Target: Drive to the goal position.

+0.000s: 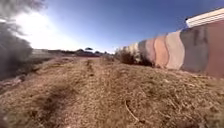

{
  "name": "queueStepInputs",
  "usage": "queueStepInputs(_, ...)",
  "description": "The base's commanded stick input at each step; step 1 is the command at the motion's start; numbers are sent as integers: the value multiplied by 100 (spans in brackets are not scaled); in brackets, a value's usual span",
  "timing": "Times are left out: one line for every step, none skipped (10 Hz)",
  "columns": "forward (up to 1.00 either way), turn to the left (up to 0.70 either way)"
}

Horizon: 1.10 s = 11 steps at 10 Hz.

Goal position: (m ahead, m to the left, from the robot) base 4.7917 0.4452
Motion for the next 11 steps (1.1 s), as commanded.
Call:
queueStepInputs(50, 0)
queueStepInputs(50, 0)
queueStepInputs(50, 0)
queueStepInputs(50, 0)
queueStepInputs(50, 0)
queueStepInputs(50, 0)
queueStepInputs(50, 0)
queueStepInputs(50, 0)
queueStepInputs(50, 0)
queueStepInputs(50, 0)
queueStepInputs(50, 0)
